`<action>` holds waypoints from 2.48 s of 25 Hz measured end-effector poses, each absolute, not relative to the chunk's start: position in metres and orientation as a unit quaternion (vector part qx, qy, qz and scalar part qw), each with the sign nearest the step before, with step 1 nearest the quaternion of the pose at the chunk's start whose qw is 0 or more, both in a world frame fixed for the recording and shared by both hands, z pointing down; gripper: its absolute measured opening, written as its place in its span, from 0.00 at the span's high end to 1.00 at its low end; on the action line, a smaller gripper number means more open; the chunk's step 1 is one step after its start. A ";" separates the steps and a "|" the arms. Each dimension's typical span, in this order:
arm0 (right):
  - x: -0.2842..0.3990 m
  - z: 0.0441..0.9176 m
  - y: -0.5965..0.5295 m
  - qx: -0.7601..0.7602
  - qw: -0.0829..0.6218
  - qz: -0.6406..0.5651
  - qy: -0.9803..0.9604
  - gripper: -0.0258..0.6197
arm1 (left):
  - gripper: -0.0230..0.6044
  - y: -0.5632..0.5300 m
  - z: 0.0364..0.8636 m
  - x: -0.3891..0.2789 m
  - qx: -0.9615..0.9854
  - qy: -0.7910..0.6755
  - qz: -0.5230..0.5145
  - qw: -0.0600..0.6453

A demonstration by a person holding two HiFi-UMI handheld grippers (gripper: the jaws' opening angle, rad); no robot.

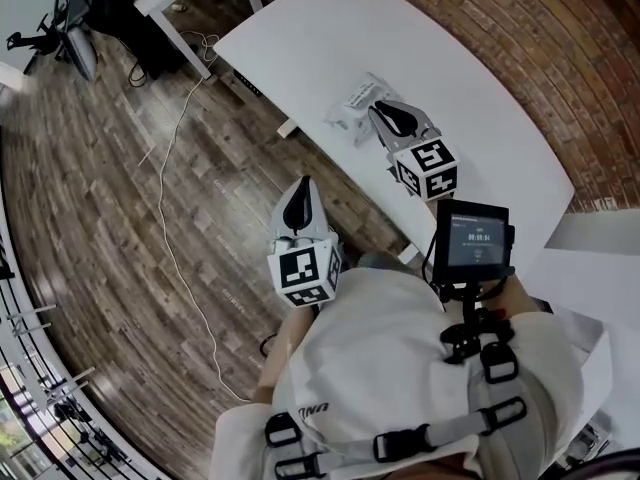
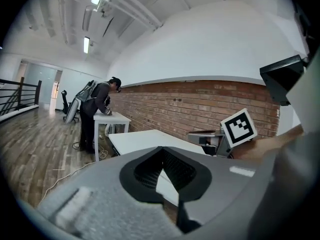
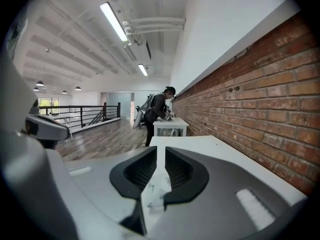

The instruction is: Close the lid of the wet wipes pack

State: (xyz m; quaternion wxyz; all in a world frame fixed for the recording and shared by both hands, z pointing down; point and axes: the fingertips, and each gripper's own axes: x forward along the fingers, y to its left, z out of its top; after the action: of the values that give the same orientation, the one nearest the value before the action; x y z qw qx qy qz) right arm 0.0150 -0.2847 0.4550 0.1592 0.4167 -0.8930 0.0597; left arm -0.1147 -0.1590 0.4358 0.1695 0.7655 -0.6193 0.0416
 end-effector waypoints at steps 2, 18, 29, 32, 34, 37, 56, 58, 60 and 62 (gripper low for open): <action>0.009 0.468 -0.313 0.425 0.182 0.064 -0.884 0.88 | 0.96 -0.179 0.437 -0.123 0.773 -0.609 0.043 0.170; 0.005 0.551 -0.376 0.394 0.324 0.111 -0.853 0.95 | 0.96 -0.263 0.442 -0.156 0.763 -0.616 0.035 0.191; 0.022 0.587 -0.363 0.392 0.340 0.149 -0.842 0.95 | 0.96 -0.266 0.445 -0.148 0.764 -0.615 0.043 0.193; 0.024 0.591 -0.363 0.389 0.346 0.145 -0.841 0.95 | 0.96 -0.267 0.446 -0.145 0.765 -0.613 0.045 0.192; 0.023 0.592 -0.362 0.386 0.351 0.137 -0.842 0.95 | 0.96 -0.267 0.446 -0.146 0.765 -0.613 0.045 0.193; 0.022 0.594 -0.361 0.384 0.354 0.132 -0.843 0.95 | 0.96 -0.266 0.445 -0.147 0.764 -0.615 0.044 0.191; 0.021 0.589 -0.360 0.393 0.334 0.129 -0.847 0.95 | 0.96 -0.268 0.444 -0.147 0.763 -0.616 0.047 0.189; 0.023 0.577 -0.365 0.411 0.316 0.123 -0.846 0.95 | 0.96 -0.269 0.443 -0.147 0.764 -0.616 0.047 0.188; 0.021 0.554 -0.369 0.425 0.284 0.122 -0.851 0.95 | 0.96 -0.270 0.442 -0.148 0.764 -0.616 0.046 0.186; 0.016 0.528 -0.367 0.429 0.250 0.121 -0.859 0.95 | 0.96 -0.270 0.442 -0.147 0.764 -0.616 0.045 0.184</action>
State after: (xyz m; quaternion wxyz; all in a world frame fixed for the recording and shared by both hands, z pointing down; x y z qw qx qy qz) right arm 0.0160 -0.3666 0.5282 0.2503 0.4293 -0.8593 0.1208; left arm -0.1471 -0.2704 0.4421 0.1844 0.7643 -0.6163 0.0452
